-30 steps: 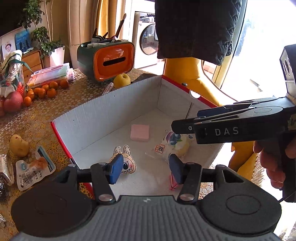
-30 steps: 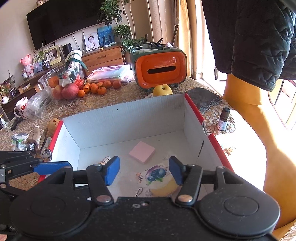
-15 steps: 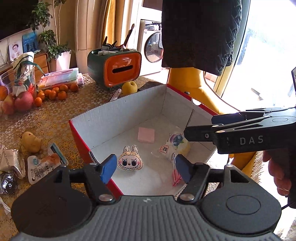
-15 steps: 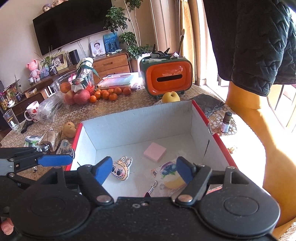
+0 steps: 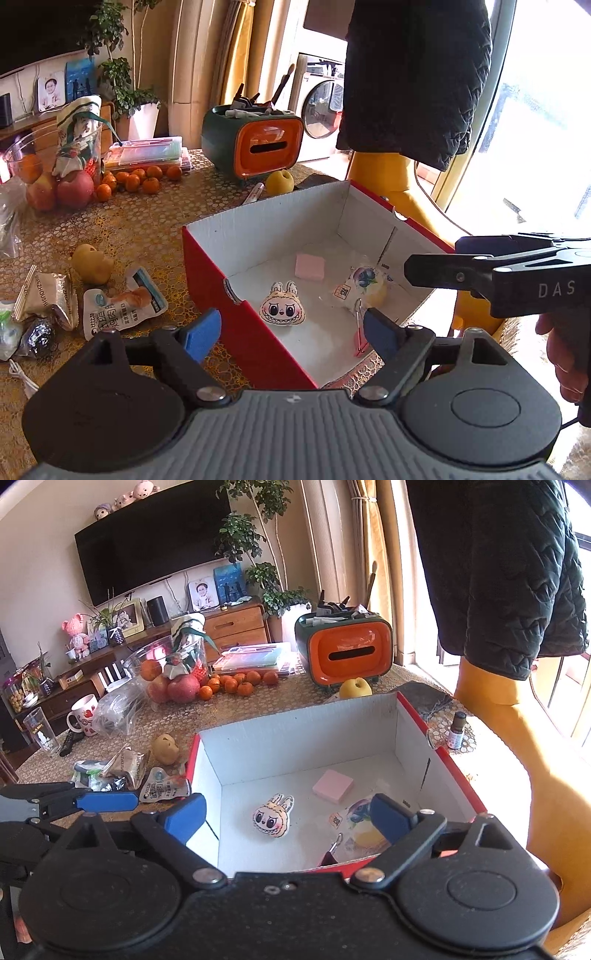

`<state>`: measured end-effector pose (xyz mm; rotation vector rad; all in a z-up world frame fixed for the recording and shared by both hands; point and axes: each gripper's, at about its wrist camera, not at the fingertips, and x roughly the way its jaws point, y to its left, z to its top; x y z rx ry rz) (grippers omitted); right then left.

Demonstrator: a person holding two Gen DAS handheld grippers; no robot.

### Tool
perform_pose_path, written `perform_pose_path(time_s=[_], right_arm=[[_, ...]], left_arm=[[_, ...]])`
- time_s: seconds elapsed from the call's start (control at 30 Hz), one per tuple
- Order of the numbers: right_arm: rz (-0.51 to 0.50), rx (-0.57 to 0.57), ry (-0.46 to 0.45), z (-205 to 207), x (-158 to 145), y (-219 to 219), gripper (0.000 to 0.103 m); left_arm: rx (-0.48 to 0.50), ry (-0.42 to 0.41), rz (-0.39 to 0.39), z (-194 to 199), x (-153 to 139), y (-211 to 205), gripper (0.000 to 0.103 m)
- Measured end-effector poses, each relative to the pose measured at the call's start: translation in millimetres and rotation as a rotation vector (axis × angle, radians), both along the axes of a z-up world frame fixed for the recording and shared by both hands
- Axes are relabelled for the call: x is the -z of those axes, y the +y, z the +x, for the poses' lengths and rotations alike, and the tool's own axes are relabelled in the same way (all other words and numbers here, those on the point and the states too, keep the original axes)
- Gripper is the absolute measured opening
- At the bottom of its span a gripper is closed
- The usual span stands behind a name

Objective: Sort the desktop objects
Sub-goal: 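Withdraw both tools up and away from the red box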

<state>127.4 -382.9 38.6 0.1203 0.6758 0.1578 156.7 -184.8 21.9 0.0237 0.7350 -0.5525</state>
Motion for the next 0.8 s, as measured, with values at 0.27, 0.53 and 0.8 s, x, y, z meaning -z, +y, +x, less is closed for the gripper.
perform_pose_path(time_s=[0.27,0.53,0.8], right_arm=[[-0.004,-0.006,-0.028,-11.7,-7.6,29.9,0.099],[-0.008,-0.018,-0.038,-19.0,-10.1,62.3,0.100],[-0.029,-0.030,-0.045,-19.4,-8.4,95.0,0.100]], left_arm=[[-0.035,-0.026,-0.010,-13.0,-4.7,34.8,0.100],[-0.085,-0.048,-0.029,-25.8,-6.2,78.1,0.103],[-0.160,-0.092,-0.044,-37.3,-9.4,124.7,0.103]])
